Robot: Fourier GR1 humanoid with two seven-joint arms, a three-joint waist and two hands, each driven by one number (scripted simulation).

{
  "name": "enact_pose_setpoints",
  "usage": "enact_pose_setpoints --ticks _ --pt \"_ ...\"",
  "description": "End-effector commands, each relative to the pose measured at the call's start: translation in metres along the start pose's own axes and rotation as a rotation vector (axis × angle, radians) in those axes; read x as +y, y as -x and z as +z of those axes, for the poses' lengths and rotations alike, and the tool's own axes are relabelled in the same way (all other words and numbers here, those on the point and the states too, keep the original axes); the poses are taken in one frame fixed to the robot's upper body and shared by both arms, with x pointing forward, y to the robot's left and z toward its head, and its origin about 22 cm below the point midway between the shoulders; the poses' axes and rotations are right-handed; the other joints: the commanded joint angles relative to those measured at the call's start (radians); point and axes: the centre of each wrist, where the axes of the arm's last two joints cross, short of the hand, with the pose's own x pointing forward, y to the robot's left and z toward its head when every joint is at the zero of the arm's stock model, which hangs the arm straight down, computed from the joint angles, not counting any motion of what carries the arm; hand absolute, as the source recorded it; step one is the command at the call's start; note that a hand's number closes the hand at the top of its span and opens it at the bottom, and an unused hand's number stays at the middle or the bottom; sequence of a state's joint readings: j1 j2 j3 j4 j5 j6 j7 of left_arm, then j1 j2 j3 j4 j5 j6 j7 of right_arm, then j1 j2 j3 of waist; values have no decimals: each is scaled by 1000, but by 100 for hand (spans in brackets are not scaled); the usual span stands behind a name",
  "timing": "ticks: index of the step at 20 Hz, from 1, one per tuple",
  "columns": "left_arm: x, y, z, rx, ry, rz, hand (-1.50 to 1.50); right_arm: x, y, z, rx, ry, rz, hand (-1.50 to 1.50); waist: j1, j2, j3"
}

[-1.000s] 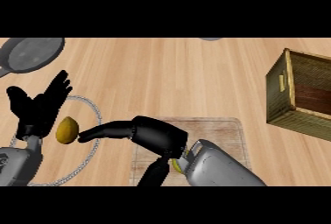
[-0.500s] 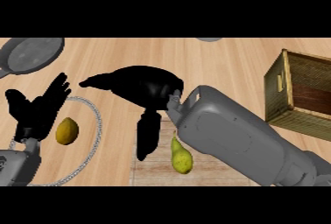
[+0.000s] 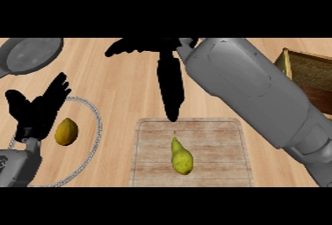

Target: Pick the pear from the cutting board and place it in the basket

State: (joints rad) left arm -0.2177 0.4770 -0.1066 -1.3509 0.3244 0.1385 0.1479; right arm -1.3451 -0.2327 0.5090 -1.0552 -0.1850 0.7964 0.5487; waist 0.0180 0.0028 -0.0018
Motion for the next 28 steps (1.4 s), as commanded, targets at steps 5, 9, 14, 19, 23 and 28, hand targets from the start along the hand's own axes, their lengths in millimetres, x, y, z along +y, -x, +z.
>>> enact_pose_setpoints --ticks 5,9,14,19,23,28 --pt "-9 4 7 -16 -8 2 0 -21 45 19 -52 -146 -92 -150 -12 -5 2" --pt "8 -7 10 8 0 -7 0 2 89 28 -83 -107 -178 -150 -13 -5 3" --pt "-11 -12 -2 14 -15 2 0 23 99 32 -138 -38 -228 -150 -26 -6 2" --pt "-13 3 2 13 7 8 0 59 124 23 -128 -14 -227 -150 -16 -2 2" --pt "18 5 2 17 -33 -8 0 115 110 4 -157 28 -249 -150 -23 -5 2" --pt "11 -6 -1 8 -14 0 0 161 111 -30 -179 78 -306 -150 -14 -2 2"
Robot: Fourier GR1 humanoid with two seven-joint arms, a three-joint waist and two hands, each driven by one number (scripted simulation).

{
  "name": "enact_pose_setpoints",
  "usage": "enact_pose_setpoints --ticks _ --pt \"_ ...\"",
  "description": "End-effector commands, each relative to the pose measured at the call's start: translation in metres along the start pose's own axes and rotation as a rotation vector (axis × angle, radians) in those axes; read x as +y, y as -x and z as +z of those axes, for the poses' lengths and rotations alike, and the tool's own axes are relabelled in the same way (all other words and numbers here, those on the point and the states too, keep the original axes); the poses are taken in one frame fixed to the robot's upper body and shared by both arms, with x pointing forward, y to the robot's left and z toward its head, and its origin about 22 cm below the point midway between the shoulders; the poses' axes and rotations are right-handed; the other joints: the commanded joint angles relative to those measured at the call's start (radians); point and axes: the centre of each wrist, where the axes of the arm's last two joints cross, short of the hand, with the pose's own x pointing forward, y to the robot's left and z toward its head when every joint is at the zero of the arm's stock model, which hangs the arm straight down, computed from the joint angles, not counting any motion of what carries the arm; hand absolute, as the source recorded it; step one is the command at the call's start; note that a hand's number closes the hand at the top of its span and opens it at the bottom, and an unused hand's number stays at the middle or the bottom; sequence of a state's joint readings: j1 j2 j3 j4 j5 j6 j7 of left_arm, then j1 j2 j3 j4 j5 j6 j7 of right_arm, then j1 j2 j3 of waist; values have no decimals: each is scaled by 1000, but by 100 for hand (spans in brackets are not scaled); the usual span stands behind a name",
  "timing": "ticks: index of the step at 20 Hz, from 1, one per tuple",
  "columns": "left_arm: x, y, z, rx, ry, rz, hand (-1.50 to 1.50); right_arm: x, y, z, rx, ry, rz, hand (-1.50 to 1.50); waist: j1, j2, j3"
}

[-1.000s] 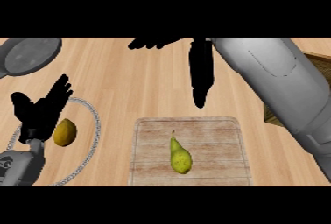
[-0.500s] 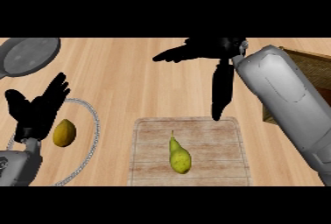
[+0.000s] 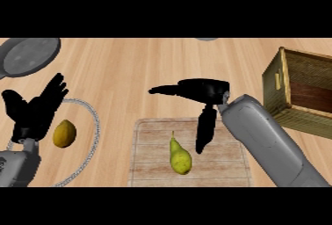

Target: Pick the pear from the cutting board and place it in the basket

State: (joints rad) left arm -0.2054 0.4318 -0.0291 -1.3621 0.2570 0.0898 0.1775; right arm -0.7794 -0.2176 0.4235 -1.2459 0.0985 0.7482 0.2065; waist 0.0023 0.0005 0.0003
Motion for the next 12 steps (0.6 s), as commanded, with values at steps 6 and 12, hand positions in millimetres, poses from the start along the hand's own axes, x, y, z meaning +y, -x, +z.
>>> enact_pose_setpoints --ticks 6,12 --pt "-27 -14 -3 9 10 -3 0 52 19 -45 10 0 -55 -150 5 1 0" --pt "10 -10 0 0 14 11 0 61 33 -49 64 -76 11 -150 5 1 0"
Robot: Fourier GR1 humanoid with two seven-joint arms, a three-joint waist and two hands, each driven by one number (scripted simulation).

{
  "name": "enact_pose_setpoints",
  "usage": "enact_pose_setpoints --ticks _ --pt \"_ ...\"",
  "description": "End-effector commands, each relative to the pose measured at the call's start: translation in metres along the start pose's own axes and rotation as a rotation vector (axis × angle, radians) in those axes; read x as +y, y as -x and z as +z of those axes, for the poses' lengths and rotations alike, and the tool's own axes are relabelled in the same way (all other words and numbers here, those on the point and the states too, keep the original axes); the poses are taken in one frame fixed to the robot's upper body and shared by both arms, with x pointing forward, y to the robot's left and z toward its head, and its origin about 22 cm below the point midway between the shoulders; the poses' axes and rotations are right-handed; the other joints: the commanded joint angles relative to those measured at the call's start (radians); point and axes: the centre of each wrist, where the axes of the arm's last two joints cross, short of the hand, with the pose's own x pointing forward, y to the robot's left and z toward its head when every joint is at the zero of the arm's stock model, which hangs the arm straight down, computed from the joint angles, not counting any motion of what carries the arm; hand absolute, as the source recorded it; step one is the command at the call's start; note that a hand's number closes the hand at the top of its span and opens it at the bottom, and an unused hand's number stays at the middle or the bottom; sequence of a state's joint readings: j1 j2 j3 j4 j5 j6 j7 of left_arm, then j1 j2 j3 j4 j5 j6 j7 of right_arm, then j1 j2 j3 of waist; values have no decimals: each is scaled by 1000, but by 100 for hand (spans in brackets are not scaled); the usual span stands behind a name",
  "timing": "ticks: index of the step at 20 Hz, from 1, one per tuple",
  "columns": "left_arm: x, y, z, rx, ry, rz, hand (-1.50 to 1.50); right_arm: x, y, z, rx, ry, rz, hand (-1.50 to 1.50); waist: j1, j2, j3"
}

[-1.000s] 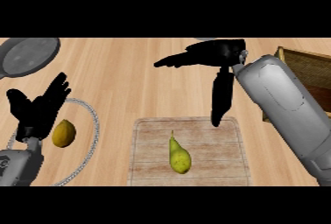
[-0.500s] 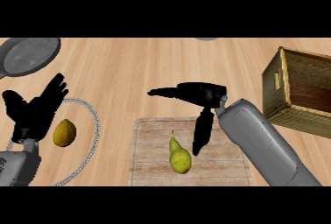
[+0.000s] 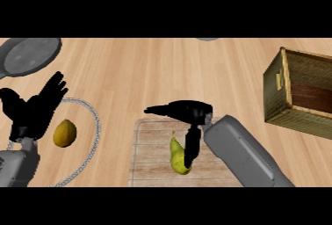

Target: Pick the pear from the cutting board and place it in the basket

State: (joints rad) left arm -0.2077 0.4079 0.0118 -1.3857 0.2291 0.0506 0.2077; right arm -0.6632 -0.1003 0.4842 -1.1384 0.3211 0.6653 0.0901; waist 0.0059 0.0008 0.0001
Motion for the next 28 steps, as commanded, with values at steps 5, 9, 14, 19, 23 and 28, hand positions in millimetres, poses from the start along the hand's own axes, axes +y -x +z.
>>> enact_pose_setpoints --ticks 5,9,14,19,23,28 --pt "-4 22 10 2 -2 -20 0 21 6 -18 64 -73 50 -150 1 -1 0" --pt "2 -9 13 4 -8 -10 0 -2 25 -13 26 -56 34 -150 6 0 0" --pt "1 0 4 3 -2 14 0 14 29 -5 -4 -82 2 -150 -3 -1 0" --pt "-14 33 8 8 2 -5 0 14 34 8 -60 -102 -13 -150 -4 -1 0" --pt "5 22 3 22 -7 -13 0 21 45 13 -40 -129 4 -150 -4 -1 0" --pt "3 1 4 -13 -20 3 0 36 47 -1 17 -101 82 -150 0 0 0"
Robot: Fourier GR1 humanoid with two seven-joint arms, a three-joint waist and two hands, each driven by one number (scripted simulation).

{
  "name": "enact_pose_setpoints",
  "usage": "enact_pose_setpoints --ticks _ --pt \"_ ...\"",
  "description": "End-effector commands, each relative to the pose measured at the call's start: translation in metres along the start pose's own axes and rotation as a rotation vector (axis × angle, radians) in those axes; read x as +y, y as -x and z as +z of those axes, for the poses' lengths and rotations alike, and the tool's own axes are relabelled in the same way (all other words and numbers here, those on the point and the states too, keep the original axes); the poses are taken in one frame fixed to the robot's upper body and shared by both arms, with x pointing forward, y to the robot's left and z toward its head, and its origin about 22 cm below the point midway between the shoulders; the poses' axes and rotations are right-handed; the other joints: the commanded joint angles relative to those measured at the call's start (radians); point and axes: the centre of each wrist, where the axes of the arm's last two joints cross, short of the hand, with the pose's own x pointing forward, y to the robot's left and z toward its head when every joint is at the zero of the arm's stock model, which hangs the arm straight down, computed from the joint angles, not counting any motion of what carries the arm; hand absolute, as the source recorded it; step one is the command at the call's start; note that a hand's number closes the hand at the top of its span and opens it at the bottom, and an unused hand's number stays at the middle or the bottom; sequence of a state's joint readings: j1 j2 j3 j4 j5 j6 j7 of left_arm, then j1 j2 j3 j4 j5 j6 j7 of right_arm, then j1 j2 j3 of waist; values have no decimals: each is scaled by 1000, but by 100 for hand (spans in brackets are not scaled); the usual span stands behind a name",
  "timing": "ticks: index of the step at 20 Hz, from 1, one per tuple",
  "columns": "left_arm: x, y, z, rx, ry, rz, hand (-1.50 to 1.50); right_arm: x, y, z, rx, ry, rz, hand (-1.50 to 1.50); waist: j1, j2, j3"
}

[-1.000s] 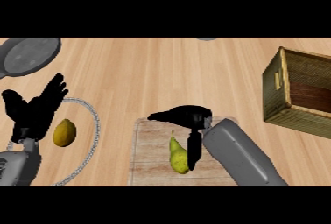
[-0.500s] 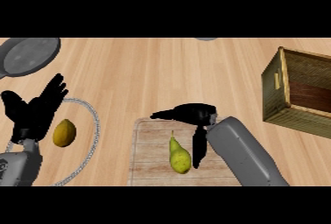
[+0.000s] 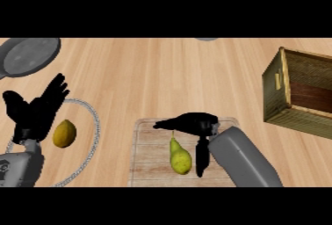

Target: Pick the pear from the cutting board and place it in the basket

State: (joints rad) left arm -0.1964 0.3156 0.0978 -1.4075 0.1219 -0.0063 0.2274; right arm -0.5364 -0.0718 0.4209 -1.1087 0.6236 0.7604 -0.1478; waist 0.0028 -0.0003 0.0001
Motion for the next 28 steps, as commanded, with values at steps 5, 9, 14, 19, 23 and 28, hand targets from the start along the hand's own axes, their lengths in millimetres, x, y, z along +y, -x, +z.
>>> enact_pose_setpoints --ticks 5,9,14,19,23,28 --pt "-7 11 14 12 10 2 0 16 -10 -10 31 9 61 -150 1 0 0" --pt "-14 6 2 0 4 -21 0 34 6 -11 10 -102 190 150 2 1 0" --pt "-2 -7 -7 12 3 -3 0 44 -13 -34 -7 -62 181 150 0 0 0" --pt "-8 12 3 5 18 4 0 64 -17 -37 -13 -89 202 150 1 0 0" --pt "2 16 12 38 -33 14 0 69 -16 -4 207 245 138 150 -47 -18 -1" --pt "24 25 18 60 -99 13 0 83 -33 31 377 536 73 150 -102 -36 -3"
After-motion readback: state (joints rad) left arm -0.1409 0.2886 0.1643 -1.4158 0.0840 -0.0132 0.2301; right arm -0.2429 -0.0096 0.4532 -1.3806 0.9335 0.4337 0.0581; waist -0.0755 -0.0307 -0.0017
